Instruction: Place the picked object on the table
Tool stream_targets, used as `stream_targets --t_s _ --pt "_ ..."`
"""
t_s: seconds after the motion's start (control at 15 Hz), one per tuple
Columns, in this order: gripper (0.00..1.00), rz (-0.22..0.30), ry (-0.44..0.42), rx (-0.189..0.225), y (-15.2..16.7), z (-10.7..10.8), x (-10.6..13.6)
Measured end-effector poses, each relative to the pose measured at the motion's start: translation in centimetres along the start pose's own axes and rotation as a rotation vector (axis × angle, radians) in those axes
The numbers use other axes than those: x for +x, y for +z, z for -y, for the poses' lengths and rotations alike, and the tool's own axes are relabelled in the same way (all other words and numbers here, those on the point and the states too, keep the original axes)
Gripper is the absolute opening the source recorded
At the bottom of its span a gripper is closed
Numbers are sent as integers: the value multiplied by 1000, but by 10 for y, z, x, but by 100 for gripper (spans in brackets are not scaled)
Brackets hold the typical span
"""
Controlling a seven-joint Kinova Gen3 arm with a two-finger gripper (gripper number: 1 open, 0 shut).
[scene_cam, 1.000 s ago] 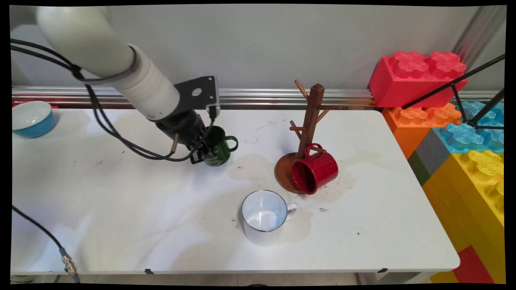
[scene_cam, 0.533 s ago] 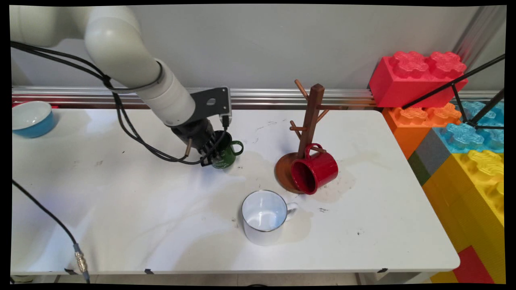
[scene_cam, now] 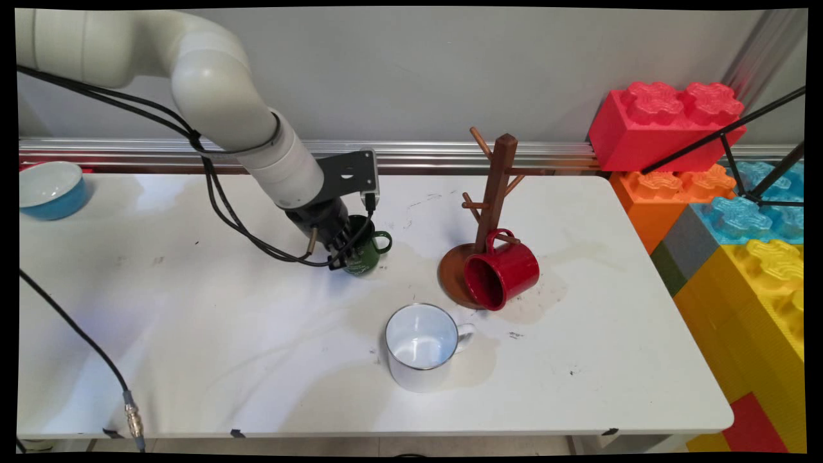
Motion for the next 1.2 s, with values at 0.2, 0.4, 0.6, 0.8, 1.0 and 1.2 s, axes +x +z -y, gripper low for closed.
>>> stream_targets --t_s 0.2,0.4,0.6,0.8,1.0,1.2 --pt "0 5 -6 -3 6 1 1" --pt "0 9 -12 -8 11 2 2" --pt "0 11 -17 -11 14 2 3" --pt "100 12 -23 -12 15 3 3" --pt "100 9 -38 -19 14 3 3" --pt "100 -9 -58 -30 4 5 5"
